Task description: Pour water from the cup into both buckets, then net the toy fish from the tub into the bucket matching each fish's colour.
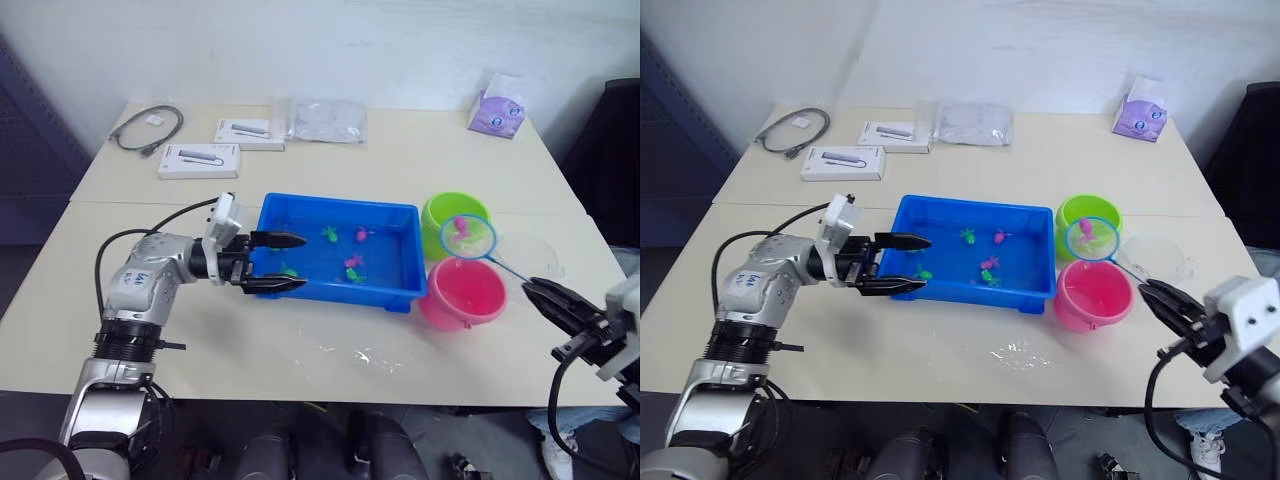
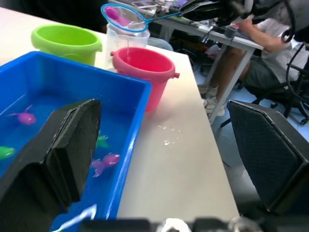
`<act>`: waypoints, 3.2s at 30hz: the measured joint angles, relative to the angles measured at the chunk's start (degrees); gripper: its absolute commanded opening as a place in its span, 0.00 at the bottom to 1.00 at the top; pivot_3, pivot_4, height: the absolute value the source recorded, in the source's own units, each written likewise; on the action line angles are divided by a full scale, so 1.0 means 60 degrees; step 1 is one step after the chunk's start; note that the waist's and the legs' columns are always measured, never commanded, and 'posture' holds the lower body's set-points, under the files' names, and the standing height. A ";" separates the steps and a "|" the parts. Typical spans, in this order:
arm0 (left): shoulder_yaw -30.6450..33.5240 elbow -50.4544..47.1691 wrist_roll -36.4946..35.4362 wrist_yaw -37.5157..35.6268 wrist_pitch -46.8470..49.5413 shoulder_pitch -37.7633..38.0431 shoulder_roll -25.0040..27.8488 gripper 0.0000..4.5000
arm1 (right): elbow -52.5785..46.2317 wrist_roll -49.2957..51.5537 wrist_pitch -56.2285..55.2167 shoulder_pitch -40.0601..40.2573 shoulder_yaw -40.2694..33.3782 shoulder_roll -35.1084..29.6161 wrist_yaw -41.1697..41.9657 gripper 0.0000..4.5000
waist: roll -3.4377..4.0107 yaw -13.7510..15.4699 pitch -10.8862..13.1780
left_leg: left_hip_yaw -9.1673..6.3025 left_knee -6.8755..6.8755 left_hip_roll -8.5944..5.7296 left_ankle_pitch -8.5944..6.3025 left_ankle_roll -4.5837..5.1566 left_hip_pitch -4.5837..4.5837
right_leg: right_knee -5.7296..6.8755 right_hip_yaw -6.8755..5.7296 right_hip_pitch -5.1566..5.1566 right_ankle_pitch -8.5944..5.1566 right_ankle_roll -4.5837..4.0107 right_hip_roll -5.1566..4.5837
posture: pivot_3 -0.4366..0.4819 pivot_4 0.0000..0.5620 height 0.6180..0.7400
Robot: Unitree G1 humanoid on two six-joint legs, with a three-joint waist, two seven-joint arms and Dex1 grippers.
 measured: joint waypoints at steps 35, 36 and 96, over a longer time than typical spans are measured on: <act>0.0072 0.0003 -0.0040 0.0064 -0.0172 0.0048 -0.0586 0.99 | 0.3931 -1.0262 -1.0575 0.0746 -0.0046 -0.0576 -0.5151 0.00 | 0.0015 -0.0201 -0.0007 | -0.0005 -0.0001 0.0023 -0.0008 -0.0034 0.0034 | 0.0025 0.0046 0.0015 -0.0020 -0.0034 -0.0051 | 0.48 0.27 1.00; 0.0092 0.0006 -0.0027 0.0064 -0.0251 0.0061 -0.0584 0.99 | 0.3931 -1.0315 -1.0578 0.0793 -0.0066 -0.0652 -0.5294 0.00 | 0.0014 -0.0206 -0.0007 | -0.0005 0.0000 0.0023 -0.0008 -0.0034 0.0035 | 0.0026 0.0045 0.0016 -0.0020 -0.0034 -0.0051 | 0.48 0.27 1.00; 0.1601 -0.1527 0.0367 0.1844 -0.0792 0.2332 0.1589 0.99 | 0.3136 -0.3834 0.2669 -0.9577 1.0179 -0.4147 0.1838 0.00 | 0.0045 -0.0217 0.0013 | -0.0048 0.0008 0.0034 -0.0034 -0.0004 -0.0046 | -0.0012 -0.0043 -0.0015 -0.0011 -0.0029 -0.0075 | 0.48 0.27 1.00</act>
